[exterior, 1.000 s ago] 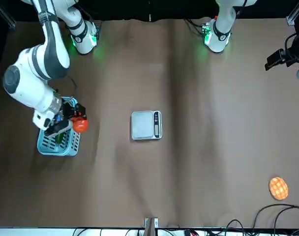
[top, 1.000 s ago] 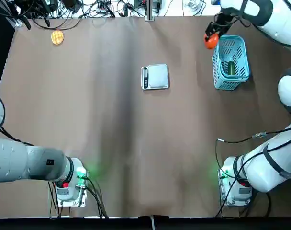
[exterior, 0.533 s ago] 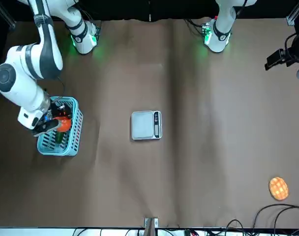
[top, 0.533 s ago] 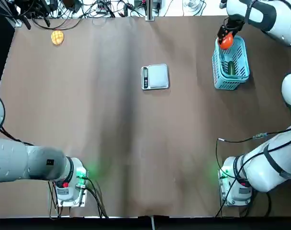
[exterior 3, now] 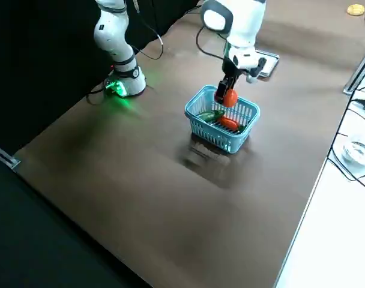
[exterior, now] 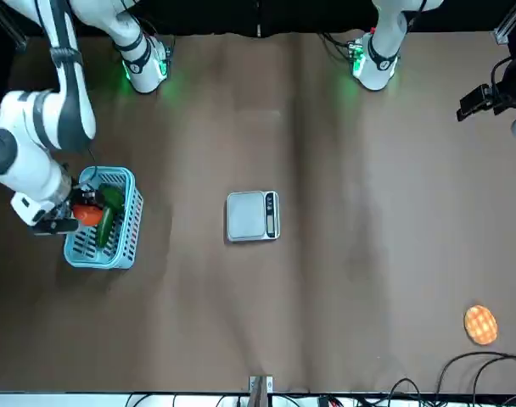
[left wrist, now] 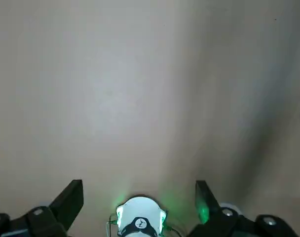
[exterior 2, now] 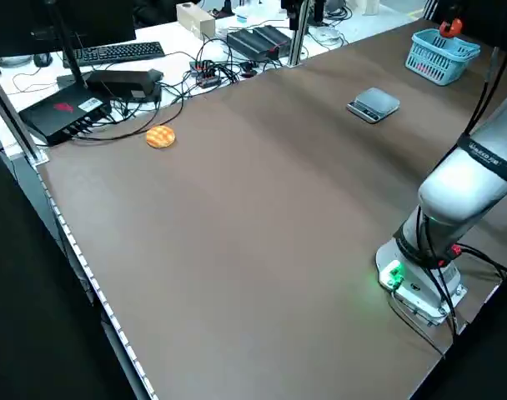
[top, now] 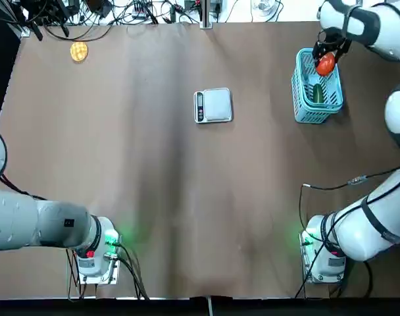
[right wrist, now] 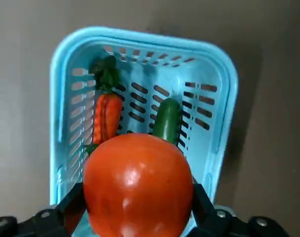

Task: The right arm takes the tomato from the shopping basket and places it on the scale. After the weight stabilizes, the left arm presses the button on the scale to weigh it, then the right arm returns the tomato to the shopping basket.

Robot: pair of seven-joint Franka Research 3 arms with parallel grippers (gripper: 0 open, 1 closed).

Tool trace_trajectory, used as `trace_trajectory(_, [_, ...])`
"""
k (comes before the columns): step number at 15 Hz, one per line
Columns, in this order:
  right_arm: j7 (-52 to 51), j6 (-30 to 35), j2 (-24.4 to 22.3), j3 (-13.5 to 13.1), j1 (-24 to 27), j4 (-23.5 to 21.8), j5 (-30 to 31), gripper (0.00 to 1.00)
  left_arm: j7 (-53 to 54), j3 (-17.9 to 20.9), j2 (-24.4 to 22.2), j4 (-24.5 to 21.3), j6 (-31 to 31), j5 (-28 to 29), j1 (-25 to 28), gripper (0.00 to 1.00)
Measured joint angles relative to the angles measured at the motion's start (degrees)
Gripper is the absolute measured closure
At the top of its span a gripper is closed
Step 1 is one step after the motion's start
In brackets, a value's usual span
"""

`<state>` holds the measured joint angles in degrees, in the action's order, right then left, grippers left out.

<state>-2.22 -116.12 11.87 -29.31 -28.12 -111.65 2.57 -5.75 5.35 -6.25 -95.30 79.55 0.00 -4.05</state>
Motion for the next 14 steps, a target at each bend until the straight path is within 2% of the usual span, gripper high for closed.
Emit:
trace_trajectory(5, [3.9, -4.0, 6.8, 0.1, 0.7, 0.2, 0.0, 0.09, 0.0, 0.0, 0.0, 0.0, 0.0, 0.0, 0.0, 0.00])
trace_trajectory(14, [4.5, -6.1, 10.3, 0.2, 0.7, 0.4, -1.3, 0.09, 0.0, 0.0, 0.0, 0.0, 0.0, 0.0, -0.1, 0.00])
